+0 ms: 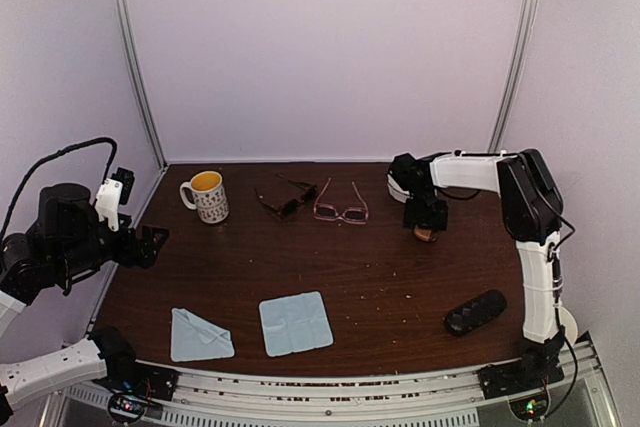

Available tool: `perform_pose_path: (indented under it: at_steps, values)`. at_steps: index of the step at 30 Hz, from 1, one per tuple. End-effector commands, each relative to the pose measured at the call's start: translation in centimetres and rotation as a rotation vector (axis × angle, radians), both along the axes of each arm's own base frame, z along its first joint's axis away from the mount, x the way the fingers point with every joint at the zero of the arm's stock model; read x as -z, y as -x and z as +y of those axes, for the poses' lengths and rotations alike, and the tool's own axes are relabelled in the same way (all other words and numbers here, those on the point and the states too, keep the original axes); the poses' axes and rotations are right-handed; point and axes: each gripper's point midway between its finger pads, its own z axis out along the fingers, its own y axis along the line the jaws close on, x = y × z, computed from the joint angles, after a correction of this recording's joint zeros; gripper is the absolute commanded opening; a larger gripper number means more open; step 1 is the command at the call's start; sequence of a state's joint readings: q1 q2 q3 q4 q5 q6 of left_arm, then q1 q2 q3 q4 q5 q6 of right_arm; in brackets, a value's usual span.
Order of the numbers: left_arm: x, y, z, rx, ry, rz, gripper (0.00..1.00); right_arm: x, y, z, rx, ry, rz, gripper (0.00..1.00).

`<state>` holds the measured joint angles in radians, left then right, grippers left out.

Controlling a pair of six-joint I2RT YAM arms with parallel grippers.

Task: Organize the sunglasses
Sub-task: Move the sunglasses case to the center of the board.

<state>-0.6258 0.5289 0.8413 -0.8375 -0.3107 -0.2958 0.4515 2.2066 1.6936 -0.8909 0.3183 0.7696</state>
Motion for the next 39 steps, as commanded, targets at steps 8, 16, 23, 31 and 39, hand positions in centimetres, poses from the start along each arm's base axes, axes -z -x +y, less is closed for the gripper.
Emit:
perform_pose_path:
  at_steps: [8,16,23,31,39]
  values:
    - [-0.7,-0.3,-0.5,0.020,0.015,-0.033,0.98,-1.6,7.1,2.8,-0.171,-0.035,0.013,0.60]
    - [-0.6,-0.3,-0.6,0.026,0.014,-0.030,0.98,-0.1,15.5,7.9,-0.398,-0.099,0.088,0.59]
    - [-0.6,-0.3,-0.7,0.027,0.015,-0.027,0.98,1.0,20.2,9.8,-0.516,-0.147,0.099,0.64]
    - [-0.4,-0.4,-0.8,0.030,0.011,-0.022,0.98,0.7,20.1,10.5,-0.540,-0.145,0.059,0.99]
    - [-0.4,-0.4,-0.8,0.029,0.010,-0.020,0.98,-1.4,19.1,10.5,-0.552,-0.124,0.005,1.00]
